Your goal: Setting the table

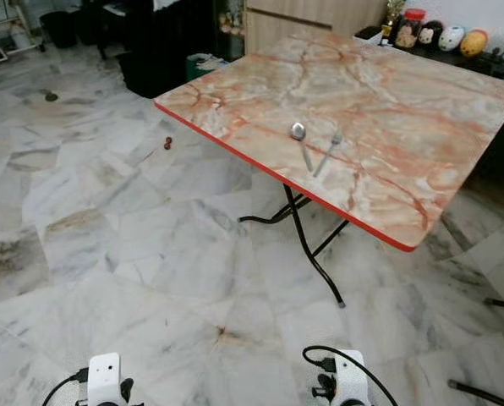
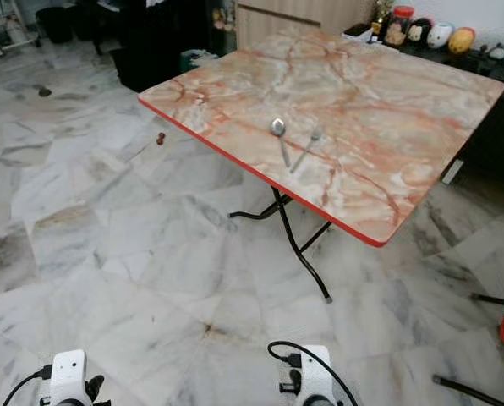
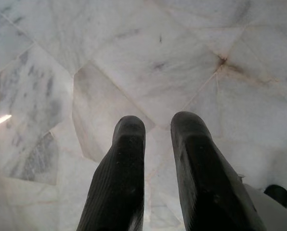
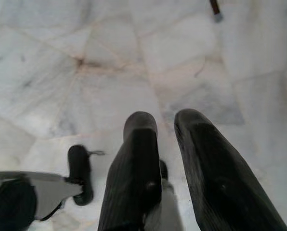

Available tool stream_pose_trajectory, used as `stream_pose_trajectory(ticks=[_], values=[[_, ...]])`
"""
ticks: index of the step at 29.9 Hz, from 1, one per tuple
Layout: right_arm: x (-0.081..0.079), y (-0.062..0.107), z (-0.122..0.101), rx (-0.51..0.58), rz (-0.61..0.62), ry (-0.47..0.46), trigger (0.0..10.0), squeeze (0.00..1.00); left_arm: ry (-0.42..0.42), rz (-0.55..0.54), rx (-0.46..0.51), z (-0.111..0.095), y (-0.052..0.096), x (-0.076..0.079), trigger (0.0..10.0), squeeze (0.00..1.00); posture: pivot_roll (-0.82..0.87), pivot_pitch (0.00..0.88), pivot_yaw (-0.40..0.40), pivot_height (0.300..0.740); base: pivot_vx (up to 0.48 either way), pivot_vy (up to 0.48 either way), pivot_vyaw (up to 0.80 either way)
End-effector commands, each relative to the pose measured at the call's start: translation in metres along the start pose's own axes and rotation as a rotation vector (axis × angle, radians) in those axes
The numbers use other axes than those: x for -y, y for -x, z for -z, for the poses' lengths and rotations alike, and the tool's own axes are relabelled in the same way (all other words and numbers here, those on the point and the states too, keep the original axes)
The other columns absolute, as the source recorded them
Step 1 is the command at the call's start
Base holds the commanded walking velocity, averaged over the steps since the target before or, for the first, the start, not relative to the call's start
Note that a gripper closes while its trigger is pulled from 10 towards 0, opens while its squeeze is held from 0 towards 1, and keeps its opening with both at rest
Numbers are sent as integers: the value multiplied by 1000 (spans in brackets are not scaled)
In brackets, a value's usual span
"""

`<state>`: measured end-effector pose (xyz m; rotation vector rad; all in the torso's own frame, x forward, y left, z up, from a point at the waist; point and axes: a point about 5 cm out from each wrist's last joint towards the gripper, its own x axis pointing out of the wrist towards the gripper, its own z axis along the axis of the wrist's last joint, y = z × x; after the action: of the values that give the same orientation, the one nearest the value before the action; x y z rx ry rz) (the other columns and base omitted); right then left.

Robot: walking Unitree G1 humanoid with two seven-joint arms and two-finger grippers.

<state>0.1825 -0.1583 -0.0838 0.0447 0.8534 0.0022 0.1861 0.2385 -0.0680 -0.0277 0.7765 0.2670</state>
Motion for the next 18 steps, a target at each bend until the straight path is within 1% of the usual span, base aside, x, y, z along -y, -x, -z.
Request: stream_pose_trajectory(ticks=[1,9,12,14,16,17,18], values=[[-4,0,-2,19,-15,-4,10000,0,20,-30,-15,6,2,-6,10000,0,37,72,24,740,0,0,0],[-3,0,-9,85,-24,16,10000,0,13,-29,-18,8,3,-6,10000,0,38,82,18,740,0,0,0],[-4,0,-13,117,-47,92,10000,0,13,-28,-19,9,3,-5,10000,0,31,83,12,740,0,0,0],[-4,0,-15,135,-45,73,10000,0,14,-28,-17,9,3,-5,10000,0,32,83,12,740,0,0,0],[-3,1,-16,159,-42,71,10000,0,14,-26,-16,10,3,-4,10000,0,31,84,13,740,0,0,0],[-3,1,-19,183,-44,86,10000,0,13,-22,-14,10,3,-3,10000,0,31,84,13,740,0,0,0],[0,-2,-45,277,-38,118,10000,0,11,-21,-13,10,3,-3,10000,0,29,86,13,740,0,0,0]])
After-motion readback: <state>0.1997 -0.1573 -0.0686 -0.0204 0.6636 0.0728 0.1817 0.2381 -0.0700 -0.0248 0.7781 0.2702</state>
